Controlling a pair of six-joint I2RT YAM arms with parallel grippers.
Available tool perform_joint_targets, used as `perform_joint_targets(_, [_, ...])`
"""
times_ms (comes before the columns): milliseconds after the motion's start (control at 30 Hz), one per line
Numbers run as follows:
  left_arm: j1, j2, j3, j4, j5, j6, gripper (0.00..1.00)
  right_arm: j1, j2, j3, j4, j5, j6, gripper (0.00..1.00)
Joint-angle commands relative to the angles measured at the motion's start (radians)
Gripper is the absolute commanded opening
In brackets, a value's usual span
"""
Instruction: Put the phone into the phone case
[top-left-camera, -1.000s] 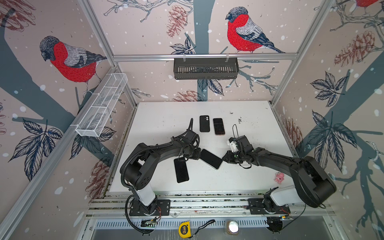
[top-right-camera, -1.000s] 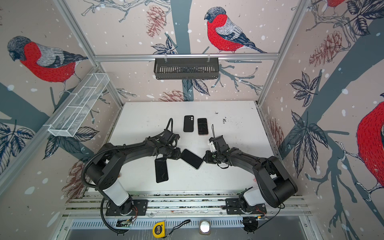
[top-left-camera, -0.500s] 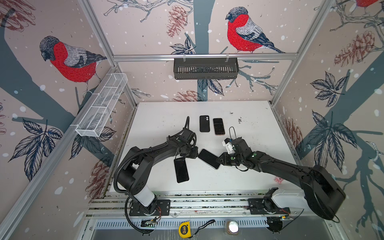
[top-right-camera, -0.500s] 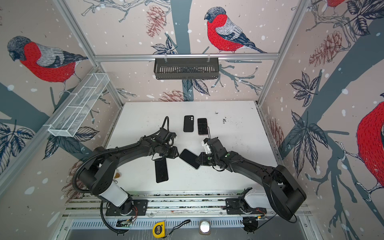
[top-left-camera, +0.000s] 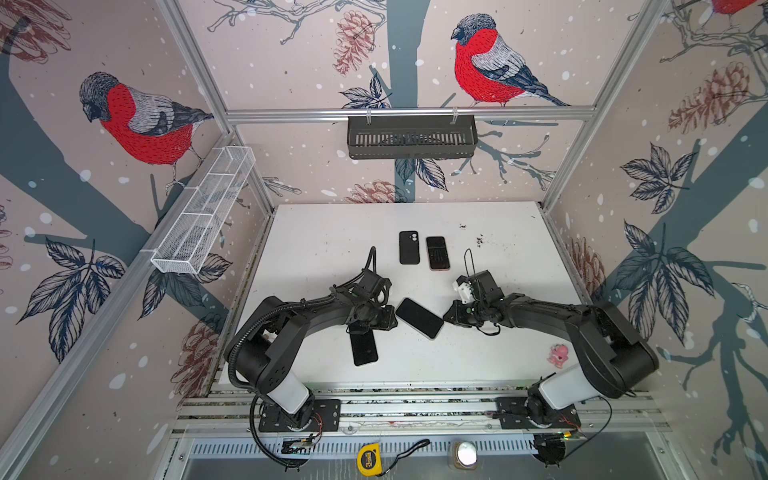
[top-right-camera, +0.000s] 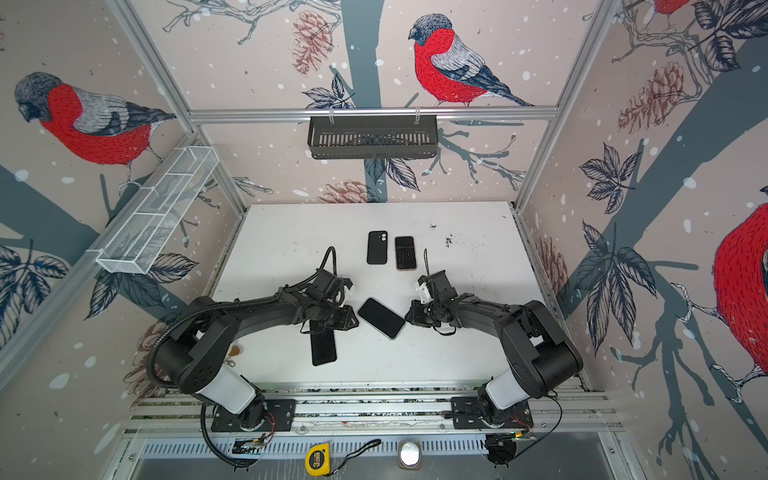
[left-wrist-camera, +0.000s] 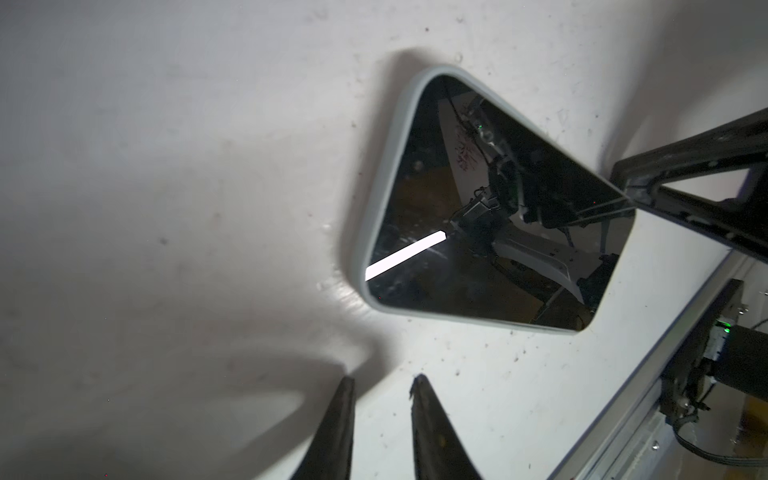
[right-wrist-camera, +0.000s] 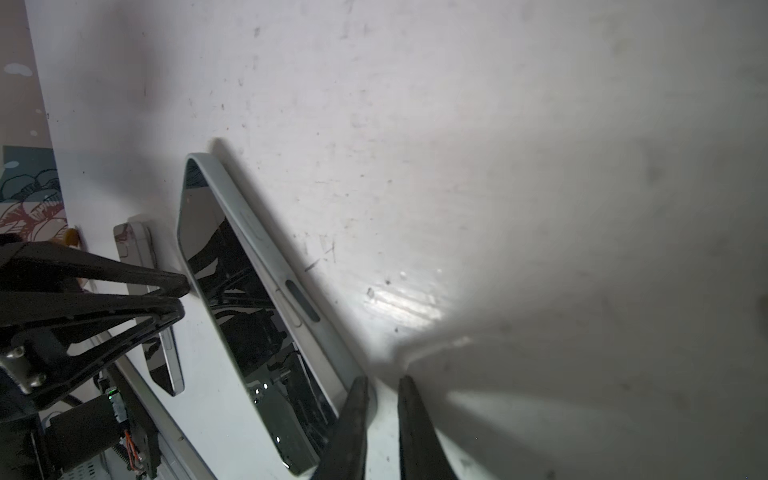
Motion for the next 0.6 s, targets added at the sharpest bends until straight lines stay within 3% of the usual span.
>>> perform_joint_targets(0, [-0.002, 0.015, -0.007, 0.018, 0.003, -0.022, 0.28, 0.032, -0.021, -0.018, 0.037, -0.018, 0.013, 0.17])
perform_joint_targets(200, [0.001, 0.014, 0.046, -0.03, -0.033, 0.007, 0.28, 0.125, -0.106, -0.083, 0.058, 0.012, 0.081, 0.16])
perform_joint_targets(367, [0.016, 0.008, 0.079, -0.077, -0.064, 0.032, 0.28, 0.122, -0.175, -0.087, 0.017, 0.06, 0.081, 0.17])
perform_joint_targets(567, [0.015, 0.028, 0.11, -0.106, -0.076, 0.046, 0.29, 0.128, -0.156, -0.034, -0.047, 0.065, 0.038, 0.17])
